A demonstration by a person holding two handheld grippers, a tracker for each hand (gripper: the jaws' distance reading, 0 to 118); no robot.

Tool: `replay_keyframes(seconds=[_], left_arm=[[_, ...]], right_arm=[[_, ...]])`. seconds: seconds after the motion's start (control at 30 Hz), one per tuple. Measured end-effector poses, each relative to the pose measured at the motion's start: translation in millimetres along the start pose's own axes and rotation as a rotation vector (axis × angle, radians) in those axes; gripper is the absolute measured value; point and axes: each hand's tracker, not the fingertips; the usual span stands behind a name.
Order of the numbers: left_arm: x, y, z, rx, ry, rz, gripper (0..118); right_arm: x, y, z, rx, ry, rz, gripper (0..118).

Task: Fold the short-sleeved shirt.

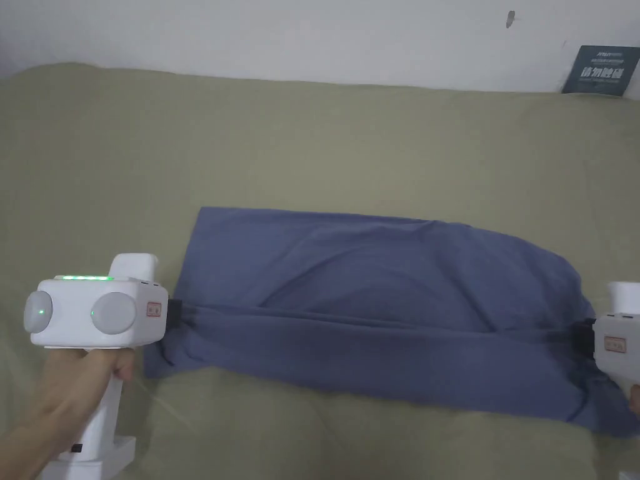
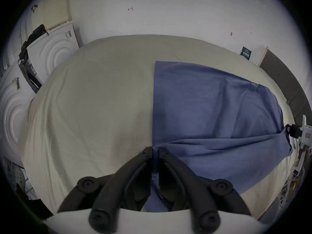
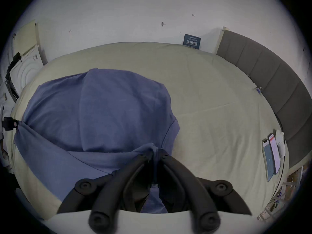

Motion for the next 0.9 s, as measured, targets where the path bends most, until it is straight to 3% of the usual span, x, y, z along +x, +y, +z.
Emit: replay_keyframes(seconds=[0.03, 0.07, 0.1, 0.13, 0.17, 0.2, 0.27, 0.3, 0.37, 0.4, 0.43, 0.47, 0.5, 0.53, 0.73, 0.77, 0.83, 0.87, 0.9], left_arm=[[0, -1, 0, 0.007, -0.007, -0.002, 38], [-2, -2, 2, 0.01, -0.022, -0.005, 77], [-2, -6, 6, 0.006, -0.014, -0.004, 118], [-2, -9, 11, 0.022, 0.005, -0.004, 118], [-2, -10, 25, 0.078, 0.026, -0.009, 114], [-9, -13, 30, 0.075, 0.026, 0.001, 112], [-21, -23, 48, 0.116, 0.037, 0.051, 112], [-25, -27, 54, 0.116, 0.027, 0.073, 110], [-30, -39, 70, 0.103, -0.001, 0.109, 91], [-31, -46, 75, 0.093, -0.008, 0.112, 59], [-29, -51, 78, 0.078, -0.017, 0.096, 24], [-26, -58, 78, 0.07, -0.018, 0.082, 2], [-22, -64, 78, 0.063, -0.004, 0.057, 1], [-19, -68, 78, 0.055, -0.006, 0.041, 0], [-7, -73, 68, 0.04, 0.003, 0.042, 1], [-7, -69, 64, 0.037, 0.0, 0.041, 9], [-4, -64, 51, -0.024, 0.026, 0.015, 96], [0, -64, 48, -0.011, 0.035, 0.012, 118], [-4, -74, 37, 0.029, 0.036, 0.008, 114]], right_arm=[[2, -2, 0, -0.006, 0.01, -0.017, 15], [6, -4, 3, -0.021, 0.033, -0.038, 41], [11, -6, 5, -0.036, 0.023, -0.067, 96], [15, -10, 11, -0.036, 0.023, -0.085, 118], [18, -6, 32, 0.092, 0.01, -0.126, 110], [23, 1, 44, 0.08, 0.0, -0.147, 103], [36, 5, 73, 0.088, 0.01, -0.192, 108], [30, -24, 63, 0.123, 0.003, -0.208, 110], [31, -39, 84, 0.162, -0.008, -0.204, 107], [28, -48, 95, 0.167, -0.002, -0.205, 95], [26, -54, 106, 0.171, 0.009, -0.201, 76], [22, -63, 115, 0.171, 0.029, -0.187, 44], [16, -69, 117, 0.152, 0.049, -0.167, 7], [11, -78, 117, 0.141, 0.035, -0.152, 7], [3, -104, 114, 0.107, 0.076, -0.125, 7], [3, -106, 111, 0.1, 0.085, -0.126, 7], [-2, -106, 111, 0.101, 0.083, -0.128, 7], [-3, -105, 108, 0.096, 0.086, -0.127, 7], [-3, -104, 105, 0.088, 0.09, -0.126, 7]])
